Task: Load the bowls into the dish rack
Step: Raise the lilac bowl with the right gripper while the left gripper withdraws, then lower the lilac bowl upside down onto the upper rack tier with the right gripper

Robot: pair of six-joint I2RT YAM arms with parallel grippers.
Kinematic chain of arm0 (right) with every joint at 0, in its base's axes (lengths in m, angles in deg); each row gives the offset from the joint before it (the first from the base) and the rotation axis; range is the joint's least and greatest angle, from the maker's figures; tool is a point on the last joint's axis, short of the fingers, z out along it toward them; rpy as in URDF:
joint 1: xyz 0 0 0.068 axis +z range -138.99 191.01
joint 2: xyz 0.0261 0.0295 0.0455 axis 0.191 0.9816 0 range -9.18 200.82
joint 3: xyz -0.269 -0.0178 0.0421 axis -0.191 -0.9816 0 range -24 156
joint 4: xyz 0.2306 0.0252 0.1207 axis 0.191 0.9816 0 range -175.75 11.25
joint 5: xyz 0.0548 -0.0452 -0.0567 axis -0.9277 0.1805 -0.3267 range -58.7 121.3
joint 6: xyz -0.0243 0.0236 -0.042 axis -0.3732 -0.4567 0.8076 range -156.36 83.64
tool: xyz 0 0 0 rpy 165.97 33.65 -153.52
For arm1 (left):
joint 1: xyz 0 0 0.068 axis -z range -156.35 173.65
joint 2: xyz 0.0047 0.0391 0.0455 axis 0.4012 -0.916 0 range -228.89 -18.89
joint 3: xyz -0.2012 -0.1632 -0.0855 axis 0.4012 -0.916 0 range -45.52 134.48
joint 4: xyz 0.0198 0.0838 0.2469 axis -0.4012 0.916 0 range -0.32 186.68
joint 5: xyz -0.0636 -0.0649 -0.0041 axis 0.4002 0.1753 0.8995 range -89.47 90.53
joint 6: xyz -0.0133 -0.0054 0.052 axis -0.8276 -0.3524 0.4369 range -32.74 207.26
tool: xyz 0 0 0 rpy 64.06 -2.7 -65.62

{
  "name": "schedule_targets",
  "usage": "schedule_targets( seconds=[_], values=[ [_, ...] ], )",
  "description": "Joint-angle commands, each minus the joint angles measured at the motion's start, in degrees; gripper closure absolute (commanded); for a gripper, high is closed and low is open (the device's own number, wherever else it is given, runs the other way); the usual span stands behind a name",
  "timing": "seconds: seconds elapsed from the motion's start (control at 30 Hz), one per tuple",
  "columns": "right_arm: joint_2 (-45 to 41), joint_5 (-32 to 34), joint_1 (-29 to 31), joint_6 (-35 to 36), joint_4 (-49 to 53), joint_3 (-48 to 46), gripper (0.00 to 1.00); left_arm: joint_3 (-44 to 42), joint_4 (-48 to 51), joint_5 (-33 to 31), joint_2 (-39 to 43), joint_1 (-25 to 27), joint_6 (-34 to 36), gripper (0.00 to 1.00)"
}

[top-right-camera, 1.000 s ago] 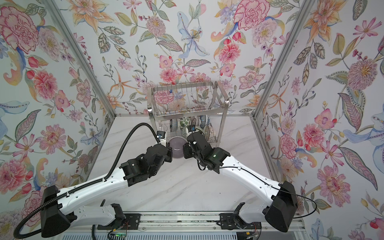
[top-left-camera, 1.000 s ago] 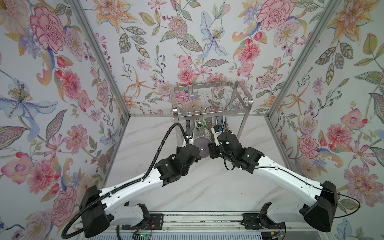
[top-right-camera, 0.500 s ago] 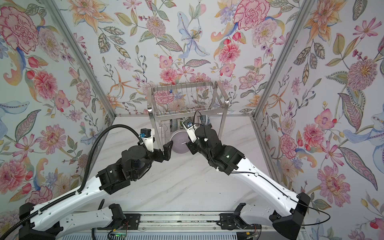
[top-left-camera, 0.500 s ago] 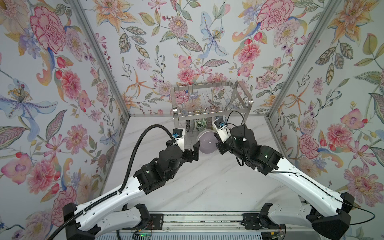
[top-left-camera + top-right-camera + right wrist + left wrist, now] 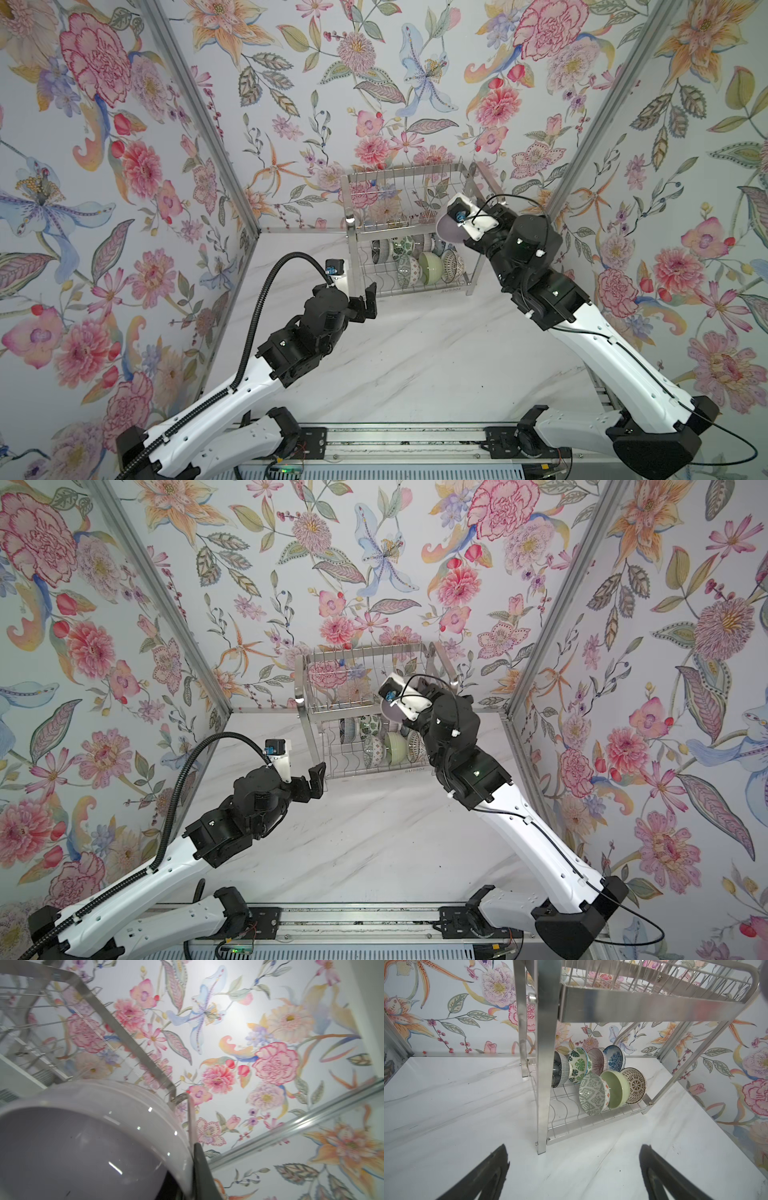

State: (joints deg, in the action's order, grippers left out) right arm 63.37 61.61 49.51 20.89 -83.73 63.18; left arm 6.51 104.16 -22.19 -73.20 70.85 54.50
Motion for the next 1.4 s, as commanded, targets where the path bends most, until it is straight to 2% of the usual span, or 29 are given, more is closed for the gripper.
schedule_targets(
  seconds=[0.0,0.2,0.37,0.5,0.63,0.83,1.1,1.37],
  values=[
    [1.9,1.1,-0.5,10.5,-13.2,3.4,1.00,-1.0,2.3,-2.5,1.5,-0.1,0.4,0.01],
    [8.8,-4.2,-7.9,15.7,-23.2,9.6,1.00,-0.3,4.8,-1.1,0.5,-1.4,0.2,0.01],
    [15.4,-9.8,-11.6,19.5,-28.4,13.9,1.00,-0.3,6.3,-1.7,0.7,-1.8,-0.4,0.01],
    [16.6,-15.8,-13.6,21.1,-31.1,9.7,1.00,-1.6,6.7,-2.4,2.8,-1.9,-1.3,0.01],
    [15.3,-18.7,-14.2,21.4,-31.8,4.0,1.00,-2.8,7.4,-2.6,4.6,-2.2,-1.7,0.01],
    [13.4,-19.1,-14.5,21.3,-33.4,-3.4,1.00,-2.9,6.9,-1.5,4.4,-3.0,-0.9,0.01],
    [12.8,-19.1,-14.9,21.1,-34.8,-6.6,1.00,-3.1,6.6,-1.1,4.6,-3.3,-0.8,0.01],
    [8.2,-18.6,-14.6,20.7,-36.0,-13.8,1.00,-3.3,6.2,-0.8,4.6,-3.4,-0.7,0.01]
  ],
)
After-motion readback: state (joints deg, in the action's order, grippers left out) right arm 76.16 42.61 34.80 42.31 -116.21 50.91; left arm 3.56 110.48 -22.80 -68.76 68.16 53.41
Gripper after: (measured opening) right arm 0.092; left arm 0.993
